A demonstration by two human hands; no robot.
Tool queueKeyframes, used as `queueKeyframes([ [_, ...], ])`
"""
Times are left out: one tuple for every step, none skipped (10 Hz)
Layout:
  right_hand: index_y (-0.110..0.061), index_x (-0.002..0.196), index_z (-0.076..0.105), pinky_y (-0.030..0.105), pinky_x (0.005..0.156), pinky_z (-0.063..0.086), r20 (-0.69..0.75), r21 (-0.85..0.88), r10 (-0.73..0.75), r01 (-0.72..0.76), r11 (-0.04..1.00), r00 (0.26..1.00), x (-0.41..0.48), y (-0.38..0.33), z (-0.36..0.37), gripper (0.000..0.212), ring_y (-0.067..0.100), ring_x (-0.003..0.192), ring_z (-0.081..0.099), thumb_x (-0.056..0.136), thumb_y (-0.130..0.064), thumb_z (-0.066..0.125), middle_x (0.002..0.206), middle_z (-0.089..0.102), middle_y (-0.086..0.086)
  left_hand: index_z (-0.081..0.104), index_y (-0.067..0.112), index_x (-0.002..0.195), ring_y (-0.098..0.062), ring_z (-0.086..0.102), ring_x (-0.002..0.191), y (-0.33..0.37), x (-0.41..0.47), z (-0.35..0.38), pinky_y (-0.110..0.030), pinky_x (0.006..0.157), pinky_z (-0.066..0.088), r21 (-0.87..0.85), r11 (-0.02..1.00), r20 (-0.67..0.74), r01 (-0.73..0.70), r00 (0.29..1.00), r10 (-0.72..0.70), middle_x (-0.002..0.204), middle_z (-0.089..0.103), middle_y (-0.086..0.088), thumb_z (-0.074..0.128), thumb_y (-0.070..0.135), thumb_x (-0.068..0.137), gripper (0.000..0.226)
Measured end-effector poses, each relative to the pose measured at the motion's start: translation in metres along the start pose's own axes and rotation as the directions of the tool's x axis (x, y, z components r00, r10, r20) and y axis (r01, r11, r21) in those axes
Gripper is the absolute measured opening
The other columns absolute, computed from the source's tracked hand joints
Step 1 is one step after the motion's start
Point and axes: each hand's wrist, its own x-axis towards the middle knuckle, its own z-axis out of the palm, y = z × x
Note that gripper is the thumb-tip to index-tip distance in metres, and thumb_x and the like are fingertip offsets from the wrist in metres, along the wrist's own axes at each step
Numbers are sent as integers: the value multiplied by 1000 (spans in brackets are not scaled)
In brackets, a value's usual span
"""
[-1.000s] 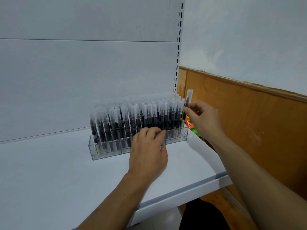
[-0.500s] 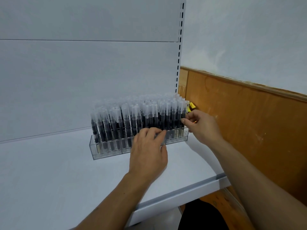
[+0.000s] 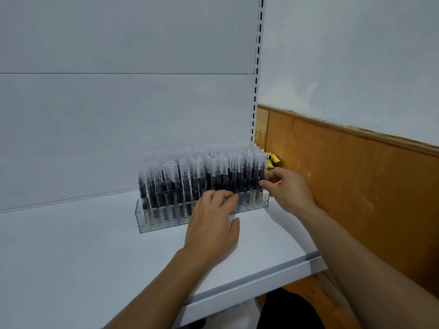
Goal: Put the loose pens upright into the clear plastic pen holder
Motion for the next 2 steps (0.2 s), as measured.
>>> queueKeyframes([
  [-23,98,71,31,69,52,10,13,9,-9,1000,1000,-2,0,1,17,9,80,61,87,-35,72,90,68,-10,44,30,142,-3,26,132,-1,-8,-11,-26,114,24,-115,992,-2,-42,999,42,141,41,18,49,35,95,48],
  [-22,107,70,28,70,52,-35,78,23,-20,997,999,-11,2,-4,23,5,83,59,87,-35,71,90,65,-15,54,31,134,1,37,126,-8,-22,-31,-27,110,31,-207,972,-85,-110,992,94,132,50,19,51,34,95,39],
])
